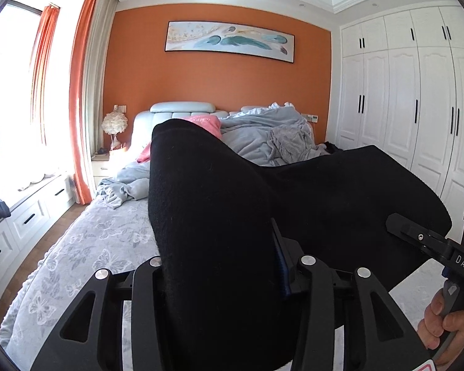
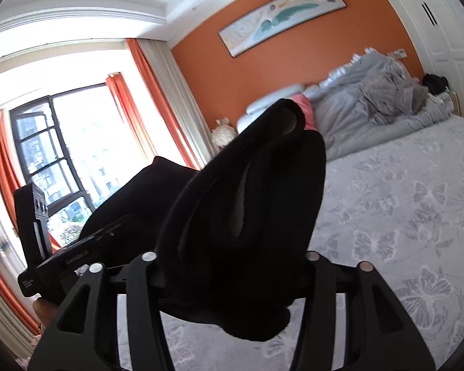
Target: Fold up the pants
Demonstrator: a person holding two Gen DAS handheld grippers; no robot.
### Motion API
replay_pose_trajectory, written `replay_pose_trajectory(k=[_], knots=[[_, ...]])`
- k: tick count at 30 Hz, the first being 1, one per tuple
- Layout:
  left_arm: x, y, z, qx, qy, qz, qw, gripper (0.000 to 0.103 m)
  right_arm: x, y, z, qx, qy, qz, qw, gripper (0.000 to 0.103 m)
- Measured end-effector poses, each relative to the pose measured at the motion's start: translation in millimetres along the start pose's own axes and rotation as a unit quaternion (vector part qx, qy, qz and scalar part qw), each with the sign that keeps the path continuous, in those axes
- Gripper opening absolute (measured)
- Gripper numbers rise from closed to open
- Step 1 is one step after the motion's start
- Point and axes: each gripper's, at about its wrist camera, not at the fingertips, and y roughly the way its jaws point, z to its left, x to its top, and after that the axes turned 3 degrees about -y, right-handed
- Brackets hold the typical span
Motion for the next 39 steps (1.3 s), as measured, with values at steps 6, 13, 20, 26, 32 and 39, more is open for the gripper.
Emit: replay_pose_trajectory(k=[6, 13, 20, 26, 32, 39], knots=[[-94.8, 140.4, 59.4, 0.1, -0.044, 0.116, 0.9872, 0.084, -103.5, 63.6, -116.5, -0.168, 0.023, 0.14, 0.975, 0.07], [-164.1, 186.7, 123.7, 0.07, -0.196, 0.227, 0.9512, 0.078, -109.9, 87.2, -138.8, -0.139, 0.063, 0.166, 0.974, 0.09], [-182.4, 227.9, 91.9, 0.052, -0.169, 0.277, 0.9444, 0.087, -147.3, 132.8, -161.3, -0.102, 0.144, 0.222, 0.959, 0.051], [-169.8, 228.3, 83.3, 0.024, -0.174, 0.257, 0.9504, 0.023, -113.4, 121.8, -121.5, -0.095, 0.06, 0.183, 0.977, 0.045], [-180.1, 237.1, 88.8, 0.065, -0.153, 0.276, 0.9468, 0.061, -135.3, 104.5, -149.3, -0.157, 0.086, 0.199, 0.964, 0.051], [-140.4, 192.9, 77.4, 0.102, -0.11, 0.197, 0.9689, 0.062, -107.7, 118.5, -81.8, -0.134, -0.04, 0.201, 0.97, 0.01]])
